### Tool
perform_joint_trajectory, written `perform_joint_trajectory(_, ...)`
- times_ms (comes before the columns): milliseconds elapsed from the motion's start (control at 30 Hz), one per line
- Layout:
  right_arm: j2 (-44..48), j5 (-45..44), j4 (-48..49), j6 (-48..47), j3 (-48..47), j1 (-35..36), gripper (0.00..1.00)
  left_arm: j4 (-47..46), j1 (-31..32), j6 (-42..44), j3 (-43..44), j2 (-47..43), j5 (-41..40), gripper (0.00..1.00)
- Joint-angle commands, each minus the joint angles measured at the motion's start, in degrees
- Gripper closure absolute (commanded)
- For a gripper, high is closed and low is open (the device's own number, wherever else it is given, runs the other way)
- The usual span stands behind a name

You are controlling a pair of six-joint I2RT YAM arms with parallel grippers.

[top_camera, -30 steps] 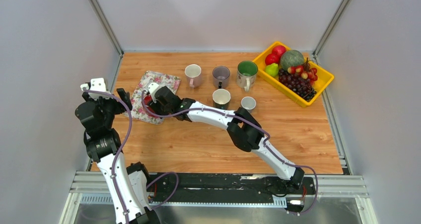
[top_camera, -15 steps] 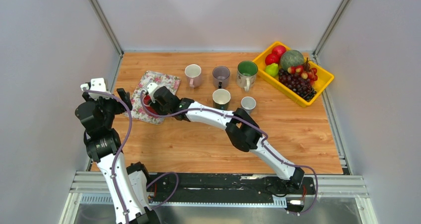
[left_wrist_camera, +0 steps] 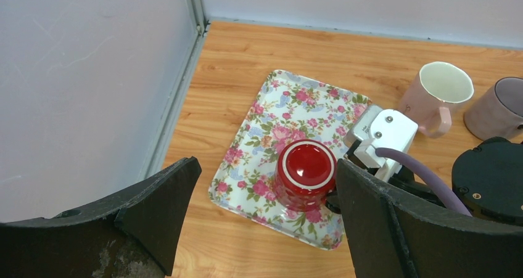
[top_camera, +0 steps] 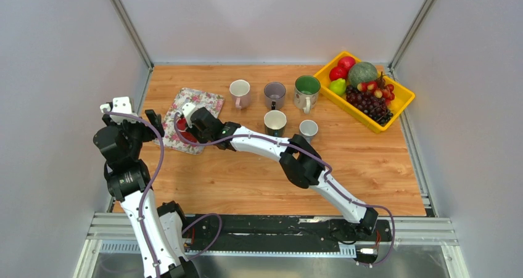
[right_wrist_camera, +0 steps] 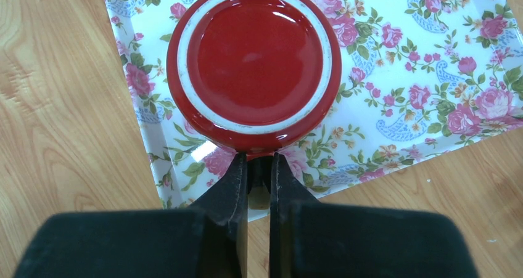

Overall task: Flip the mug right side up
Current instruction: Turn over the cup on the tray.

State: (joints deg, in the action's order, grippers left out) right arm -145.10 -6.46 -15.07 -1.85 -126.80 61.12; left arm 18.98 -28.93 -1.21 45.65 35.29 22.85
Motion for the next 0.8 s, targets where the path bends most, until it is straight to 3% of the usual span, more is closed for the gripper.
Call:
perform_joint_trajectory(0, -0.59, -0.08, 2.84, -2.41, -2.38, 0.45, 1.0, -1.67, -0.67, -0.77, -0.19, -0.24, 0.92, 0.08)
perform_joint_trajectory(333, 5.83, 6.43, 10.07, -3.75, 2.7, -1.08, 1.0, -1.88, -0.66, -1.79, -0.62, 0.09, 1.08, 0.08)
perform_joint_trajectory(767, 14.45, 20.74, 9.74, 9.45, 3.82, -7.95, 1.0, -4.69, -0.62, -7.68, -1.02, 2.68, 11.62, 0.07)
